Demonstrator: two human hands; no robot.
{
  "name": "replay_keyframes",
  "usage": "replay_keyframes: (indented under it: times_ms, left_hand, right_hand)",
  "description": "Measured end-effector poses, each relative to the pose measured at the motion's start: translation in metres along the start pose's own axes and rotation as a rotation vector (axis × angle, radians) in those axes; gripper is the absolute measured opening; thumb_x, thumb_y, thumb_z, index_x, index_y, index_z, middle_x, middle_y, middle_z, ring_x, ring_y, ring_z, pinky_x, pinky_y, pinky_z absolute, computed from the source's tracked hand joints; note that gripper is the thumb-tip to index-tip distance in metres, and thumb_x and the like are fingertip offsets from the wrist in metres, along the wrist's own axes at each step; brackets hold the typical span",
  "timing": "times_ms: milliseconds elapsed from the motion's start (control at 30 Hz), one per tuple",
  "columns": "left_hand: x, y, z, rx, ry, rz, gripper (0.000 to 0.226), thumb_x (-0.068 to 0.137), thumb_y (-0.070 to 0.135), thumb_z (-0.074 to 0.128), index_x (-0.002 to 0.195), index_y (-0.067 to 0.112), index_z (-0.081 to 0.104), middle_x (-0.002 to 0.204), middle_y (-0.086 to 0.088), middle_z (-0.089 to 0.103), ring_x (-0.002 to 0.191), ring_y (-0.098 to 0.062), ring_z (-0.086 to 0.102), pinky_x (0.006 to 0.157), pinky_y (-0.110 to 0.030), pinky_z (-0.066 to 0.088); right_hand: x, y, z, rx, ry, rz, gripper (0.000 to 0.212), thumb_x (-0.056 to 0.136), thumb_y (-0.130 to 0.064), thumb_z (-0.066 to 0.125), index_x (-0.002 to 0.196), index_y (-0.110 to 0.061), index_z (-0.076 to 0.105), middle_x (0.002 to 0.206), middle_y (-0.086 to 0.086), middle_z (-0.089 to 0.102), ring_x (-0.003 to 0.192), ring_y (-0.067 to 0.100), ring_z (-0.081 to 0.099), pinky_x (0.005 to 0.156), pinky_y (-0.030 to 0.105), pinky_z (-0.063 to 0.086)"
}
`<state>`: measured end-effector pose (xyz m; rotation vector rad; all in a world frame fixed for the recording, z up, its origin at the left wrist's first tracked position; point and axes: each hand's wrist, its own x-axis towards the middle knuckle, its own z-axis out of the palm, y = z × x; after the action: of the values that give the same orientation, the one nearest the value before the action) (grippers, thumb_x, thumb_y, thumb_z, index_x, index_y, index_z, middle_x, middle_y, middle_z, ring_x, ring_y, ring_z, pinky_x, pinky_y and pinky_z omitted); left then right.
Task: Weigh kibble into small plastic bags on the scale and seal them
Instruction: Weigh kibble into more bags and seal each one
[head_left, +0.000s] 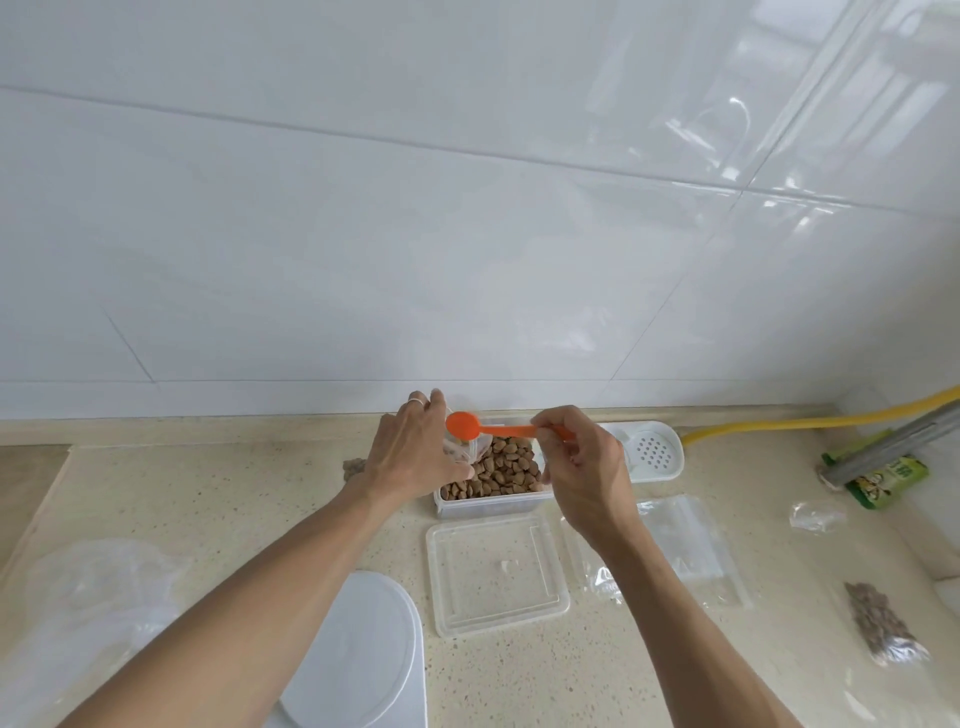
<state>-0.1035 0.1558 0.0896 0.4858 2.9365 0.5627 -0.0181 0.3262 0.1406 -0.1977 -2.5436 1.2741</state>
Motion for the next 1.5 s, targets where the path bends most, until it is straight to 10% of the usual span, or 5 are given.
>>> replay_keyframes:
  times_ms: [200,500,867,1267,1500]
  left_hand:
    - [-0.029,0.016,-0.02,-0.065,0.05,0.032,0.099,0.07,0.054,0.074,0.143,0.005,0.029,0.128,-0.01,0.047,0.113,-0.024,0.051,0.092,-0.037,0.046]
    - [-0.092,0.05,-0.031,-0.104,0.084,0.109,0.099,0.061,0.073,0.068,0.13,0.007,0.04,0.119,-0.01,0.049,0.106,-0.029,0.053,0.087,-0.039,0.045]
    - [-0.155,0.054,0.001,-0.065,0.011,0.194,0.102,0.066,0.056,0.079,0.142,0.006,0.032,0.133,-0.018,0.045,0.121,-0.033,0.047,0.098,-0.04,0.04]
    - [-0.169,0.062,0.01,0.05,-0.078,0.29,0.109,0.068,0.057,0.078,0.147,0.003,0.025,0.141,-0.024,0.039,0.13,-0.033,0.041,0.102,-0.038,0.038]
    - [-0.171,0.066,0.009,-0.007,-0.061,0.338,0.113,0.067,0.062,0.076,0.148,0.004,0.022,0.137,-0.016,0.043,0.125,-0.031,0.045,0.099,-0.037,0.039]
  right_hand:
    - [-0.023,-0.025,-0.022,0.248,0.211,0.19,0.015,0.093,-0.004,0.059,0.088,-0.015,0.068,0.067,0.002,0.068,0.05,0.015,0.06,0.048,0.017,0.045]
    - [-0.102,0.013,-0.041,0.814,0.458,0.696,0.011,0.095,-0.004,0.057,0.089,-0.011,0.062,0.086,0.011,0.072,0.053,0.015,0.052,0.058,0.028,0.046]
    - [-0.241,0.094,0.009,0.751,0.597,1.072,0.011,0.091,-0.001,0.062,0.088,-0.012,0.062,0.087,0.012,0.071,0.065,0.017,0.055,0.061,0.028,0.047]
    - [-0.255,0.094,0.011,0.138,0.449,1.088,0.031,0.079,-0.059,0.068,0.079,-0.028,0.066,0.088,-0.009,0.069,0.096,0.018,0.06,0.094,0.043,0.045]
    - [-0.191,0.007,-0.019,0.281,0.275,0.54,0.035,0.094,-0.042,0.057,0.085,-0.012,0.072,0.082,0.001,0.071,0.079,0.016,0.065,0.073,0.033,0.052]
